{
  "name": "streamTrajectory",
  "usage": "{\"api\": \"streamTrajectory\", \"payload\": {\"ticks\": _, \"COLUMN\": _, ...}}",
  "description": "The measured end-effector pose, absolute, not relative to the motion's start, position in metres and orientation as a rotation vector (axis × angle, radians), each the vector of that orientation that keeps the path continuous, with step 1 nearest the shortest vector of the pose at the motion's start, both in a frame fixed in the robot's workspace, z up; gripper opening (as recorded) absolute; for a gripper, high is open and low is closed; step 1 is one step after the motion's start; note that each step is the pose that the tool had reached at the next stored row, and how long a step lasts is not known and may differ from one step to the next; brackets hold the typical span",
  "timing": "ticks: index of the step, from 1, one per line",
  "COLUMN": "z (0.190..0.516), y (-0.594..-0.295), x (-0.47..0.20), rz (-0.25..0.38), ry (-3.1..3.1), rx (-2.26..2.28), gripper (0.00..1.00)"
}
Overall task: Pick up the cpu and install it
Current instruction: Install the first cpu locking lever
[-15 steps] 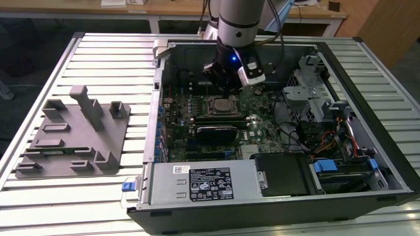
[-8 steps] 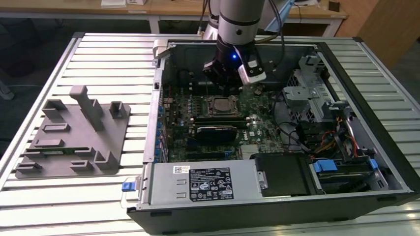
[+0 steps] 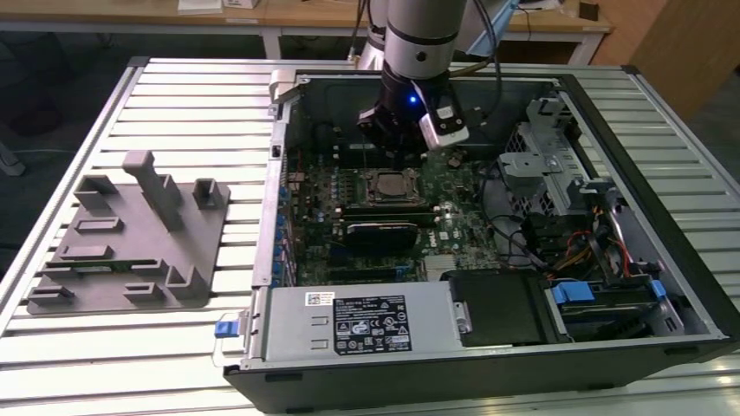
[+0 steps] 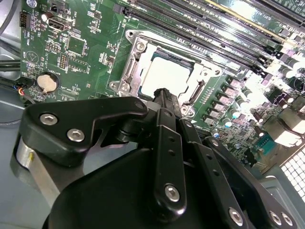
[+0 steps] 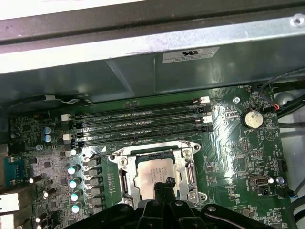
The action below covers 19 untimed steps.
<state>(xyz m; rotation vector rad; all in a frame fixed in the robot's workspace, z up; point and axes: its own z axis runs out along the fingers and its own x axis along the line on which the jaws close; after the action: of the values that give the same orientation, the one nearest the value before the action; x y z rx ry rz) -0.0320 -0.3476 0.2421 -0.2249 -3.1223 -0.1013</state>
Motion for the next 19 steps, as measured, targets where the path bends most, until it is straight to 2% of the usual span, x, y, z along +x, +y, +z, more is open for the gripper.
{"api": "streamTrajectory", "payload": {"ticks": 19, "z": 0.242, "y": -0.348, "x": -0.068, "rz": -0.101, "ry": -3.123, "rx": -0.225, "gripper": 0.11}}
